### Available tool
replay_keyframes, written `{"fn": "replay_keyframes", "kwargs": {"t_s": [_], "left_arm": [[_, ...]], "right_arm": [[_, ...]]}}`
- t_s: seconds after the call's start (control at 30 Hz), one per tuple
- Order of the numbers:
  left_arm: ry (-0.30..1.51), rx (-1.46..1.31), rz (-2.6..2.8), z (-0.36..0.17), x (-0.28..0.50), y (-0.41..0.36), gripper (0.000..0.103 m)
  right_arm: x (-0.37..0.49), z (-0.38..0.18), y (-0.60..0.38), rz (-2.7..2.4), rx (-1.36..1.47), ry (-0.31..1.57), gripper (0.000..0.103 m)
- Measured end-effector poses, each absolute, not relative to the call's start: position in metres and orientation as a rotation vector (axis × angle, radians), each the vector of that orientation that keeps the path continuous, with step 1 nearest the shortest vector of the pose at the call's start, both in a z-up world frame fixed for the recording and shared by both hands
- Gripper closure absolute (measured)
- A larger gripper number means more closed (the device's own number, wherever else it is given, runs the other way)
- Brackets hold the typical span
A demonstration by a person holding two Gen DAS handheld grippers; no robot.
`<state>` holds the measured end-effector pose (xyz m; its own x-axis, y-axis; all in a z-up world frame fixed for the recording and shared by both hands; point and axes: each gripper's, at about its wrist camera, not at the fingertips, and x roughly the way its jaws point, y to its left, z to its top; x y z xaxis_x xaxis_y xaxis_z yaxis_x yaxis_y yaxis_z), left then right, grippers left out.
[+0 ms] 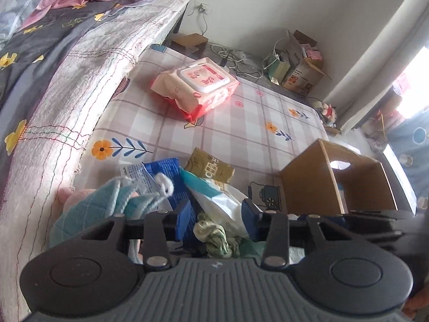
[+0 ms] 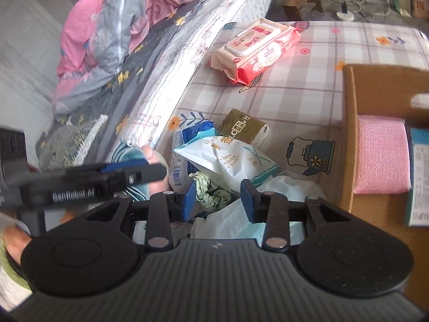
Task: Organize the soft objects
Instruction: 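Return the right gripper to the pile and grasp the white cotton swab pack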
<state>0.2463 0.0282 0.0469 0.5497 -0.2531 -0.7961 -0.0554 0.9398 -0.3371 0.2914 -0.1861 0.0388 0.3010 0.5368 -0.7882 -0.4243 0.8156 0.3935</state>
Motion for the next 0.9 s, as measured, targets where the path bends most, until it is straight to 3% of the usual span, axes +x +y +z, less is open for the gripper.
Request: {"fn": "replay_keyframes", "kwargs": {"t_s": [0.1, 0.2, 0.37, 0.4, 0.47, 0.5, 0.7, 0.73, 0.9], "left_arm": [[0.984, -0.352, -0.11, 0.047, 0.257, 0.033, 0.065], [0.98, -0.366, -0.112, 0.046, 0.264, 0.035, 0.065], [0.977, -0.392, -0.114, 0.043, 0.271, 0.038, 0.065], [0.977, -0.394, -0.114, 0.042, 0.272, 0.039, 0.065], [0.979, -0.4, -0.116, 0.041, 0.274, 0.04, 0.065], [0.977, -0.401, -0.119, 0.04, 0.274, 0.041, 0.065], [0.966, -0.396, -0.142, 0.037, 0.273, 0.042, 0.065], [0.965, -0.392, -0.149, 0.036, 0.272, 0.04, 0.065], [0.991, -0.319, -0.193, 0.028, 0.27, 0.023, 0.059]], "right_arm": [[0.295, 0.033, -0.155, 0.675, -0.048, 1.067, 0.06], [0.301, 0.024, -0.126, 0.679, -0.178, 1.033, 0.046], [0.309, 0.006, -0.091, 0.703, -0.309, 1.007, 0.044], [0.311, 0.003, -0.088, 0.696, -0.331, 1.001, 0.047], [0.316, 0.0, -0.088, 0.675, -0.331, 0.996, 0.067], [0.32, 0.001, -0.094, 0.677, -0.292, 1.0, 0.07], [0.358, 0.009, -0.149, 0.605, -0.016, 1.03, 0.077], [0.365, 0.008, -0.159, 0.595, 0.034, 1.039, 0.084], [0.392, -0.004, -0.194, 0.527, 0.217, 1.074, 0.085]]}}
